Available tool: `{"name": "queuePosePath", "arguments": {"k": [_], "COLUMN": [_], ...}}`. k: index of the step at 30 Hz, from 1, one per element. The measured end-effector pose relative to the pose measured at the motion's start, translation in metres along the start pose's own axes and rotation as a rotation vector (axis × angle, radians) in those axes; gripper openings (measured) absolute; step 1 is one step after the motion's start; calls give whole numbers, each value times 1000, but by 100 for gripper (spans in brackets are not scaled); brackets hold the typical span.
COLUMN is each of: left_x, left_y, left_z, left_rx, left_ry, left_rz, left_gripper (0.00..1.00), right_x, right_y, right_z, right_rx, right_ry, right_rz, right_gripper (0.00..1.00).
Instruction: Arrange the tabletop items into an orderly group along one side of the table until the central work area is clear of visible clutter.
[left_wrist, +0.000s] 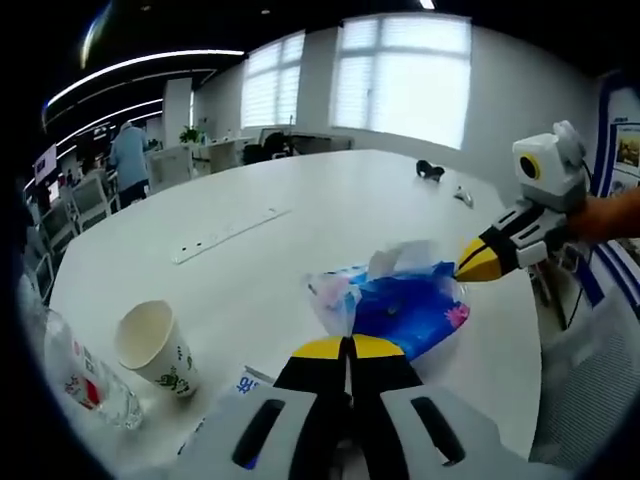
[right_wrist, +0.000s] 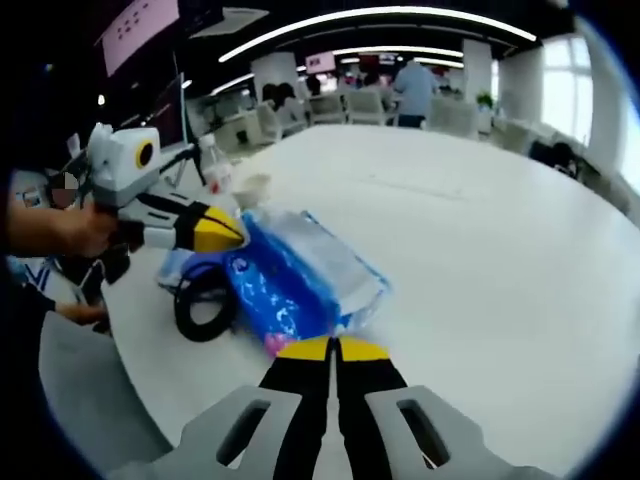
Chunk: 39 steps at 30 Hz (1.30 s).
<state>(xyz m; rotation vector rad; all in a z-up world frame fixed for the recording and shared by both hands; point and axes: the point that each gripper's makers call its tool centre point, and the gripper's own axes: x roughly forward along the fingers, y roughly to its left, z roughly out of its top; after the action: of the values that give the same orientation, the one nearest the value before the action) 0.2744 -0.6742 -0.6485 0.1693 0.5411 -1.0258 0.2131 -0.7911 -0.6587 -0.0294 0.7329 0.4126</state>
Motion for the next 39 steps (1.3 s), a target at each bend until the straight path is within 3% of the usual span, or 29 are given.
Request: {"name": "queuePosePath", "arguments": {"k": [7, 14, 39], "left_x": [4, 7, 34], "left_y": [-14, -24, -22], "left_z": [-3, 4, 20], "left_rx": [-38, -57, -108], "left_ry": [6, -5, -53], "left_rz": [66, 113, 203], "left_gripper": [0, 0, 0], "right_x": [-6, -10, -9], "right_y": [-15, -27, -64], "right_z": [4, 9, 22], "right_rx": [-36, -59, -122], "right_ry": [-5, -13, -27], "right_rz": [59, 92, 157], "right_gripper": [0, 0, 0]}}
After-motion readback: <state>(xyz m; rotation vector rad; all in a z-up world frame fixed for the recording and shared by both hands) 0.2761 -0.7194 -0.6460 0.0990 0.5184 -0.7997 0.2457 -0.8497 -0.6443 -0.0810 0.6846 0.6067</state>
